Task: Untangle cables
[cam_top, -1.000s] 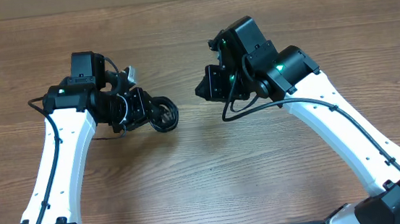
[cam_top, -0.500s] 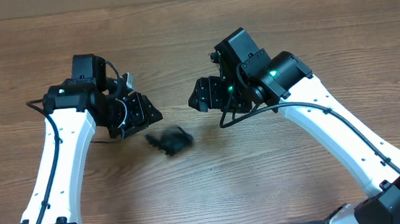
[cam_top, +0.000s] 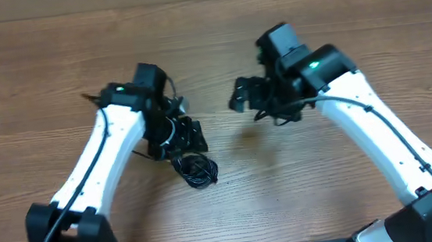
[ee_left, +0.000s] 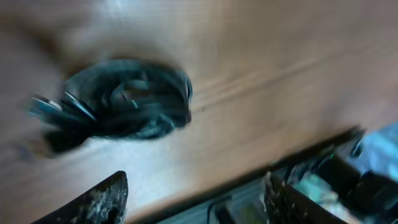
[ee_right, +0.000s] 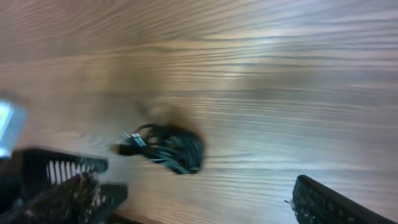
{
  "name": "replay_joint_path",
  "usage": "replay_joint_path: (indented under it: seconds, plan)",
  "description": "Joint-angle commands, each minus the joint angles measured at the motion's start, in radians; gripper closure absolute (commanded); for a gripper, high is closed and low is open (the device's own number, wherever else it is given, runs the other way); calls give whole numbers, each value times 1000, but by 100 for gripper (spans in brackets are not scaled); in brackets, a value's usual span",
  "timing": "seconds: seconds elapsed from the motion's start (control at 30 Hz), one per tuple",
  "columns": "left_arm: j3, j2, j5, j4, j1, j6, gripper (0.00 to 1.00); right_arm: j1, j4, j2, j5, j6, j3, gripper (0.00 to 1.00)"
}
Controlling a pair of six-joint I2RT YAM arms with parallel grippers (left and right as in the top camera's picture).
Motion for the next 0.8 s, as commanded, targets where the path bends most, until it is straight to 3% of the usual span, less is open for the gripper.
replay_joint_path:
  seconds: [0.0, 0.1, 0.23, 0.37, 0.43, 0.53, 0.77]
  plan:
    - [-10, 84, -12, -11, -88, 63, 27, -92, -44, -6, 20, -2, -5, 0]
    - [-10, 140, -77, 43, -149, 54, 28, -132, -81, -6, 19, -25, -5, 0]
    - [-10, 200, -331, 116, -210, 61, 24, -135, -120, -6, 20, -108, -5, 0]
    - [-10, 203, -455, 145, -214, 64, 28, -135, -120, -6, 19, -108, -5, 0]
    - [-6, 202, -473, 138, -212, 64, 32, -135, -120, -5, 19, -108, -5, 0]
    - [15, 202, -473, 128, -207, 39, 30, -135, -112, -5, 17, -107, -5, 0]
    - [60, 203, -468, 131, -148, -224, 27, -126, -97, -5, -10, -107, -5, 0]
